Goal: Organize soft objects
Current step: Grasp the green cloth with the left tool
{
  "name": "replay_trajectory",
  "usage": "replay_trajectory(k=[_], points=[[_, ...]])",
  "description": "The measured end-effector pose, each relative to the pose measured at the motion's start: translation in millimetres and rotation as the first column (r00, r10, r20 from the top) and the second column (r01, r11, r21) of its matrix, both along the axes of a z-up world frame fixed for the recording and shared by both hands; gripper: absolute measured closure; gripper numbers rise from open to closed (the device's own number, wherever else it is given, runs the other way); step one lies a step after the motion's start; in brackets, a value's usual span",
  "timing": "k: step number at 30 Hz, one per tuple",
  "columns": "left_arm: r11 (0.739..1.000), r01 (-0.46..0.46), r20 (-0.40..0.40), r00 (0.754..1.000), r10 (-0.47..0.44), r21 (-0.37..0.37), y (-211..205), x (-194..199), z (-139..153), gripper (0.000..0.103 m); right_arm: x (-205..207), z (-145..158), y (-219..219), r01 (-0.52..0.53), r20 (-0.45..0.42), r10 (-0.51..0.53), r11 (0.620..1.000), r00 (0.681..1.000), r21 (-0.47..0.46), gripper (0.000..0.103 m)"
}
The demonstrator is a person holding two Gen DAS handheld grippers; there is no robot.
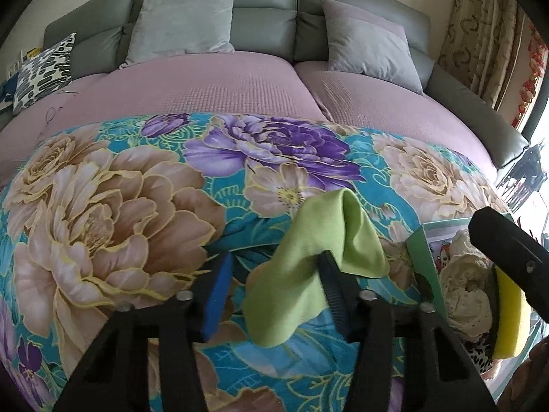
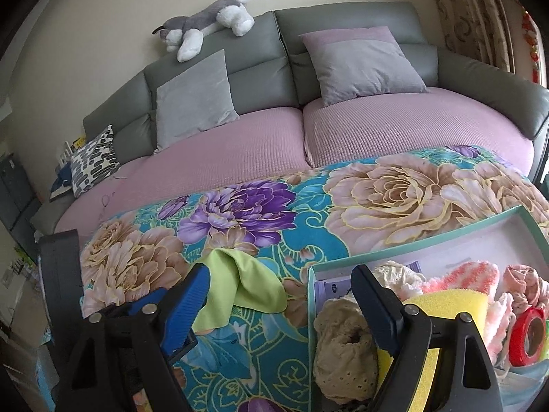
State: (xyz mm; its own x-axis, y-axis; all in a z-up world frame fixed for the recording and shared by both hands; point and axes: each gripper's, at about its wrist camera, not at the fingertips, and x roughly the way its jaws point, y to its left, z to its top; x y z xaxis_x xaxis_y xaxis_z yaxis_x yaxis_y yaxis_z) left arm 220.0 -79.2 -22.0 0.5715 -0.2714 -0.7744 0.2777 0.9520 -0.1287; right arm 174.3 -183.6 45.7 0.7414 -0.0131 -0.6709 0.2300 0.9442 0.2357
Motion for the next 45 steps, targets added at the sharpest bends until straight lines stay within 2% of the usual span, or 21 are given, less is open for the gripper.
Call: replay_trajectory(k=[5,7,9,12,15,17,20,34,40,45], points=[[1.0,0.017,0.034,0.999,-0.016,-0.013,-3.1,-2.0,4.1,0.056,0.0,-0.4,-0.4,0.001,-0.004,-0.001,1.0,1.0,0.0,0.017],[0.999,0.021,0.033,0.999,-0.02,-0.036,-2.9,-0.9,3.7,0.063,-0.4,-0.1,-0.8,0.004,-0.003,-0.004,1.0,1.0,0.001,0.017],[0.998,0.027,0.018,0.999,-0.026,-0.051,-3.6,0.6,0.1,0.066,-0.8,-0.1,-1.0,0.003,-0.002,-0.003,1.0,1.0,0.001,0.017],[0.999,0.029,0.019,0.999,-0.028,-0.044,-5.2,0.6,-2.4,0.073,-0.7,-0.2,0.1,0.001,-0.004,-0.001,1.0,1.0,-0.002,0.017],[0.998,0.028,0.025,0.999,-0.027,-0.055,-5.0,0.2,-1.6,0.083,-0.2,-0.6,1.2,-0.002,-0.007,0.002,1.0,1.0,-0.003,0.017],[0.998,0.03,0.026,0.999,-0.029,-0.056,-5.1,-0.2,-1.5,0.093,0.0,-0.9,1.5,-0.003,-0.01,0.003,1.0,1.0,-0.004,0.017],[0.997,0.027,0.03,0.999,-0.025,-0.073,-3.5,-1.0,0.3,0.097,0.2,-0.9,1.5,-0.003,-0.009,0.003,1.0,1.0,-0.003,0.017],[0.969,-0.012,0.156,0.986,0.051,-0.246,33.1,-15.1,50.8,0.099,-6.1,10.7,4.1,-0.009,0.054,0.009,1.0,0.999,-0.007,0.017],[0.973,-0.136,0.211,0.962,0.174,-0.186,63.1,-23.0,70.7,0.099,-3.6,10.6,16.6,-0.06,0.059,0.061,0.998,0.996,-0.017,0.017],[0.95,-0.253,0.206,0.935,0.289,-0.184,99.0,-26.2,74.7,0.099,0.3,8.2,37.0,-0.127,0.061,0.128,0.992,0.99,-0.027,0.017]])
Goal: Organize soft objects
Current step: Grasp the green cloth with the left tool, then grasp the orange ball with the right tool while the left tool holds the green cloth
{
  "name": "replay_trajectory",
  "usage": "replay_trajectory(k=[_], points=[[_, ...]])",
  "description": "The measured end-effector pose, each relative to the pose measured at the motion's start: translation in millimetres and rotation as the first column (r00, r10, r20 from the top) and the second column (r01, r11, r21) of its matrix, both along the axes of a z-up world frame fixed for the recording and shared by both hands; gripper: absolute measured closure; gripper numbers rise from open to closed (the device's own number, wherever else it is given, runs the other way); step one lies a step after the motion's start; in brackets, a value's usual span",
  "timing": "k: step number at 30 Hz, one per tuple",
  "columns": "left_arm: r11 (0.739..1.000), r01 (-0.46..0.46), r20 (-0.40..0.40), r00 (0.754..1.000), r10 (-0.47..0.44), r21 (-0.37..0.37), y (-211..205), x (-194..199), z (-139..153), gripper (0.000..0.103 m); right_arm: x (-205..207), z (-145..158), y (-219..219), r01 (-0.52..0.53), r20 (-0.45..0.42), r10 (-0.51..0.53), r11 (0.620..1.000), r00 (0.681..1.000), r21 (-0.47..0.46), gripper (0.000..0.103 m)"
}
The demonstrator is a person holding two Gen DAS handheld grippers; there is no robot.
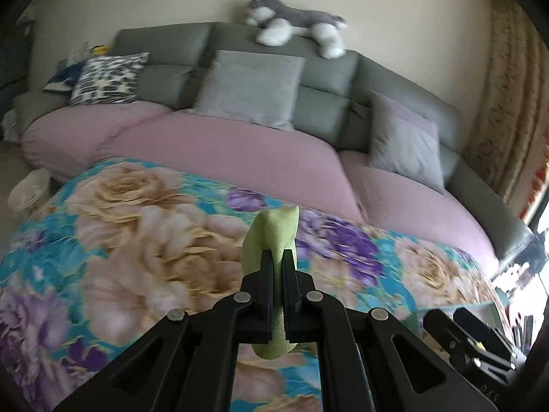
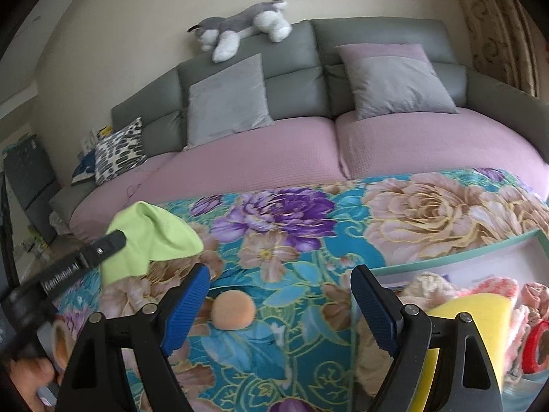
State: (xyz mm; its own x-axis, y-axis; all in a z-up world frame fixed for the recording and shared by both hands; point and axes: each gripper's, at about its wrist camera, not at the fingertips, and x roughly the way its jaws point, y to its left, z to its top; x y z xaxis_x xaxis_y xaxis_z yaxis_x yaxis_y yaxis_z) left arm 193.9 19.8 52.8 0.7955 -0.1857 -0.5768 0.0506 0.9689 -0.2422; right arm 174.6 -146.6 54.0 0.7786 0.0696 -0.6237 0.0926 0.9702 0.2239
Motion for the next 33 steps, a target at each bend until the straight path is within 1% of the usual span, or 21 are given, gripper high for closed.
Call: replay_trajectory(k=[5,8,13,15,20,27,33], points=[[0.995,-0.103,-0.009,0.995,0.103,-0.005,31.4,-5.3,1.0,0.099,8.3,-10.9,21.3,-0.059,-0.021,0.059,0.998,0.998,-0.006,0.017],[0.99,-0.141,-0.029,0.99,0.141,-0.018,44.7,-5.5,-2.3,0.099,17.6,-27.7,33.8,-0.1,-0.068,0.1,0.995,0.993,0.011,0.021],[0.98,-0.192,-0.074,0.979,0.189,-0.042,64.5,-6.5,-11.7,0.099,30.3,-53.8,49.0,-0.128,-0.143,0.129,0.992,0.981,0.016,0.027],[0.978,-0.202,-0.09,0.976,0.197,-0.053,69.6,-6.8,-14.7,0.099,34.3,-61.9,53.3,-0.132,-0.169,0.131,0.991,0.977,0.009,0.032],[0.976,-0.206,-0.101,0.975,0.199,-0.065,74.8,-8.1,-17.3,0.099,43.3,-78.8,59.3,-0.129,-0.228,0.125,0.992,0.966,-0.002,0.036],[0.974,-0.215,-0.133,0.97,0.205,-0.065,78.6,-5.7,-22.6,0.099,48.4,-87.9,62.9,-0.113,-0.256,0.102,0.993,0.961,-0.028,0.036],[0.973,-0.223,-0.142,0.967,0.213,-0.06,81.0,-5.5,-23.8,0.099,51.2,-91.7,71.0,-0.105,-0.265,0.08,0.991,0.961,-0.083,0.036]])
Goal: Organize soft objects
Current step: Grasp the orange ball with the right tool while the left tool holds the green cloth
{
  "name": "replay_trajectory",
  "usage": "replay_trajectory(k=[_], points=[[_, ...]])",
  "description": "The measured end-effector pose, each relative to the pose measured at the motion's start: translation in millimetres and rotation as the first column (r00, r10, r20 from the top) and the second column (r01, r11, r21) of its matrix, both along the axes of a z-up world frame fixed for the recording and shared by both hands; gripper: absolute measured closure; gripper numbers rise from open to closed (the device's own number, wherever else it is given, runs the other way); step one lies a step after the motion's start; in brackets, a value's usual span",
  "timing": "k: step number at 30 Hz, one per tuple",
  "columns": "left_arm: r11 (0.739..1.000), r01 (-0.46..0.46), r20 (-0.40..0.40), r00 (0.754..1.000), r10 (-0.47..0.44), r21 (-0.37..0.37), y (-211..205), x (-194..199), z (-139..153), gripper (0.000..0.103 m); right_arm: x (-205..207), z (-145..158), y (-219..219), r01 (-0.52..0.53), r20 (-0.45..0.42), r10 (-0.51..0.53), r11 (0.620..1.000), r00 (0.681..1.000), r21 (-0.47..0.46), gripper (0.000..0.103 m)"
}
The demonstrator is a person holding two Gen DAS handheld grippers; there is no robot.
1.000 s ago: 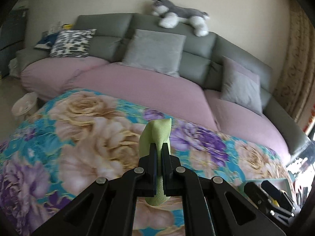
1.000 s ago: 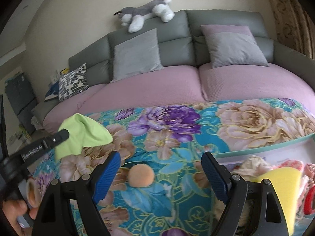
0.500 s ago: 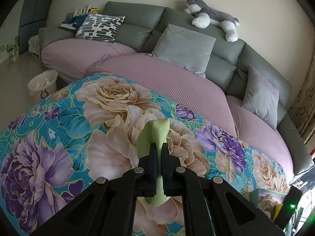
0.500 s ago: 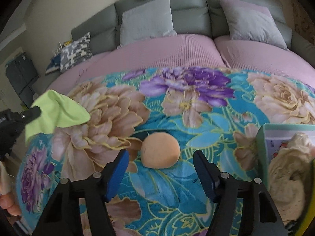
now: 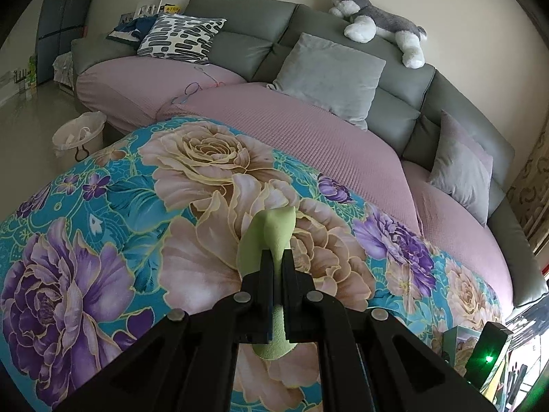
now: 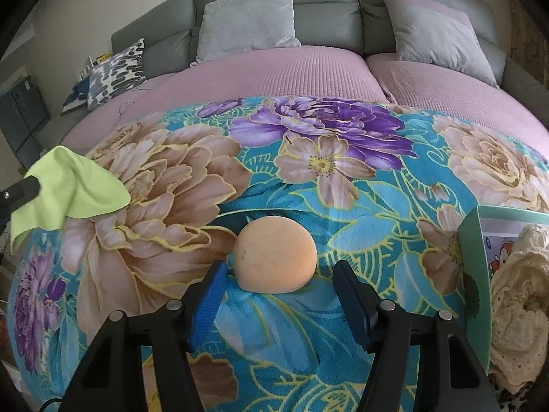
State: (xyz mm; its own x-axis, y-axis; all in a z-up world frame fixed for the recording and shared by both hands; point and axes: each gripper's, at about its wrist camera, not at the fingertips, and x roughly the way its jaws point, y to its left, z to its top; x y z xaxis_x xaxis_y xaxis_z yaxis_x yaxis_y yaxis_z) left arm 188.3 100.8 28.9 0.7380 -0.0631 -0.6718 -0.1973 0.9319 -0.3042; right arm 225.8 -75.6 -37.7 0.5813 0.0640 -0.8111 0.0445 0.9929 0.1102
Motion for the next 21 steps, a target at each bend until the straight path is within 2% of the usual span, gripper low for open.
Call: replay_trajectory(k=[5,10,11,18,21], points=[[1.0,0.004,-0.002,1.0,-0.004,0.0,-0.5,0.2,-0.1,0.099,1.4,-1.2,4.8,-0.001,-0.001,0.001,0.999,1.0,-0.039,0.037],[1.0,0.007,-0.004,1.0,-0.007,0.002,-0.9,0.7,-0.2,0.099,1.8,-1.5,6.0,0.002,0.008,-0.001,0.998,1.0,-0.055,0.046],[1.0,0.008,-0.005,1.0,-0.008,0.002,-1.4,0.9,-0.3,0.099,1.8,-1.7,6.0,0.0,0.009,0.001,0.998,1.0,-0.056,0.051],[1.0,0.019,0.005,1.0,-0.019,0.004,-5.8,0.0,2.9,0.099,-0.8,4.0,3.6,-0.006,0.033,0.007,0.999,0.999,-0.034,0.053],[1.0,0.027,0.023,0.999,-0.027,0.006,-8.7,-3.0,8.3,0.099,-6.0,15.3,1.1,-0.004,0.06,0.005,1.0,0.998,-0.02,0.053]])
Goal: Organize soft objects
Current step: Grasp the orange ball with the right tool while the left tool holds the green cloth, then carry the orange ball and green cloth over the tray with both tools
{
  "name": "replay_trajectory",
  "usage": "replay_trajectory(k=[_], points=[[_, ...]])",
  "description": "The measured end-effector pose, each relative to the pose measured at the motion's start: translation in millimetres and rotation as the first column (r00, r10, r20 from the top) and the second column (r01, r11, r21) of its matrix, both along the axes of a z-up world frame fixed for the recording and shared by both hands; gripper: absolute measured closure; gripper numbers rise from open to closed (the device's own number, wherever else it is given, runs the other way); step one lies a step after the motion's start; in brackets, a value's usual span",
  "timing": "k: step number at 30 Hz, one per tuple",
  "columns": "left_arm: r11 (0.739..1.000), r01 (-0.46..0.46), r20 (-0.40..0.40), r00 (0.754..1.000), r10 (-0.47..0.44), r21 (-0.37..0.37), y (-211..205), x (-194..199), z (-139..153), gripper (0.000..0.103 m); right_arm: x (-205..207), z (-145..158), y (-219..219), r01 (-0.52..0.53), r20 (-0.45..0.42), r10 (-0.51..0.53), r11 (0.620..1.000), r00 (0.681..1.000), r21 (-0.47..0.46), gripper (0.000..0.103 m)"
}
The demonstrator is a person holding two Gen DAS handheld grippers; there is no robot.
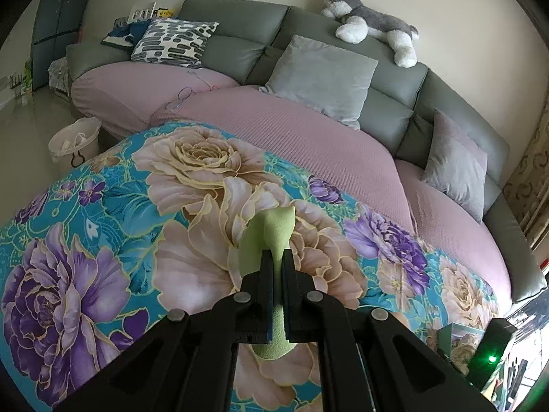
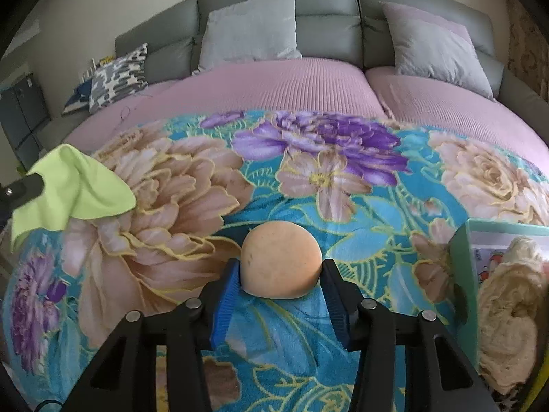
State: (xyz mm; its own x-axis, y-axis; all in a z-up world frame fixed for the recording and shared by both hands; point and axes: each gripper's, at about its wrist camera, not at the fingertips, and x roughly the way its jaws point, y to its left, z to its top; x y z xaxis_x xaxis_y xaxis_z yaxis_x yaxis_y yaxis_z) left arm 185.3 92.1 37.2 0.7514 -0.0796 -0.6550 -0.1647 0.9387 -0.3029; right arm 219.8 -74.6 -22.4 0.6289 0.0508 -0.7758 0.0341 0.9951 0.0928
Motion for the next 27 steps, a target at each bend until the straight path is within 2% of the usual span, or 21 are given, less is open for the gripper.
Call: replay_trajectory(k=[10,16,22,27], points=[[0.995,0.1,0.06,0.993,-0.101,0.017,-33.1,-17.2,22.3,0.099,-45.1,52.4,-16.3,0.03,0.127,-0.03,1.0,0.991,0.007,0.053],[0.984,0.173,0.104,0.979,-0.176,0.038,-60.4,-29.8,38.0,0.099,-70.1,72.0,-37.6,0.069,0.154,-0.07,0.998,0.986,0.012,0.053],[0.962,0.266,0.149,0.951,-0.272,0.058,-91.5,-43.7,53.9,0.099,-101.9,88.0,-65.5,0.13,0.179,-0.13,0.991,0.975,0.009,0.053],[0.936,0.342,0.201,0.914,-0.353,0.088,-119.2,-60.1,70.7,0.099,-126.7,94.9,-91.6,0.188,0.183,-0.186,0.982,0.965,0.007,0.053]])
